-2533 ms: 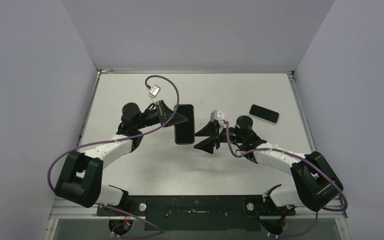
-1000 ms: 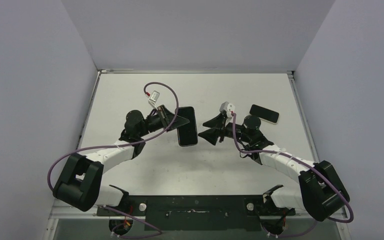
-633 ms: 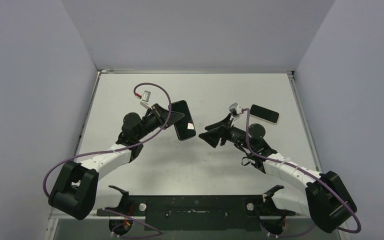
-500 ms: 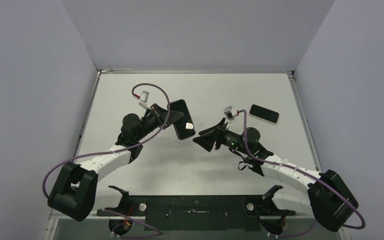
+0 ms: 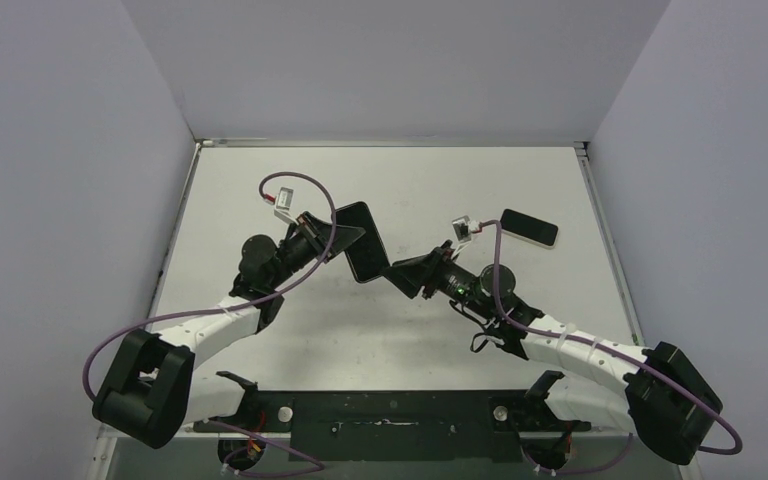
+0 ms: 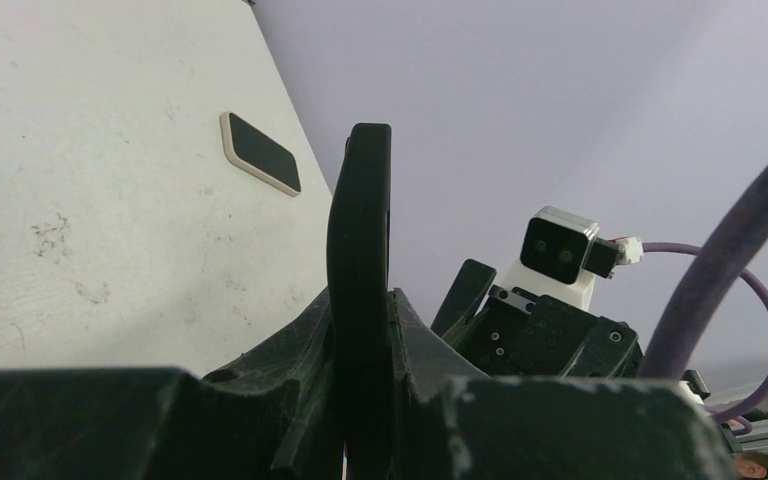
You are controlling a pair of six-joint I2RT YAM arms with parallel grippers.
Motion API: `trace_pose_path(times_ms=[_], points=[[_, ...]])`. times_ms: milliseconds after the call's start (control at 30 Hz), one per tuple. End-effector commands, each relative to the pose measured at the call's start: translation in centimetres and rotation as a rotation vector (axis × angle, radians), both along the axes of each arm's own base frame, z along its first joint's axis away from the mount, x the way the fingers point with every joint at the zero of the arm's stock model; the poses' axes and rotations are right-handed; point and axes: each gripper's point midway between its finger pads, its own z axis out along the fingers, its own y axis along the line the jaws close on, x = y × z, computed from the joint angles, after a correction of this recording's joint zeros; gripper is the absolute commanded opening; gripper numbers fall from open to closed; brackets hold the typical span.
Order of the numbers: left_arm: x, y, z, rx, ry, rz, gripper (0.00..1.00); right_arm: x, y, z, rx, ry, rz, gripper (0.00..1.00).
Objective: Take the phone out of the phone case
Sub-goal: Remove the phone case from the phone.
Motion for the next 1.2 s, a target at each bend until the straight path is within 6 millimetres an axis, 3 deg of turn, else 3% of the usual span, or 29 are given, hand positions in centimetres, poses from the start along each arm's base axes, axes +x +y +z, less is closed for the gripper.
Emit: trace_pose_path(times_ms=[0,833,1167], points=[[-0.8,0.6,5.3,-0.108,-0.156,0.008,0.00,0.4,0.0,1.9,0.033,-0.019,-0.044,0.59],[-1.0,0.3,5.4,-0.115,-0.160,-0.006,0.00,-0.5,0.7,3.3,0.048,-0.043,-0.015,0.55],[-1.6,-0.2,5.7,-0.123,-0.165,-0.037,0.00,-0.2,0.9,2.8,0.031,-0.039,-0.019,0.55]])
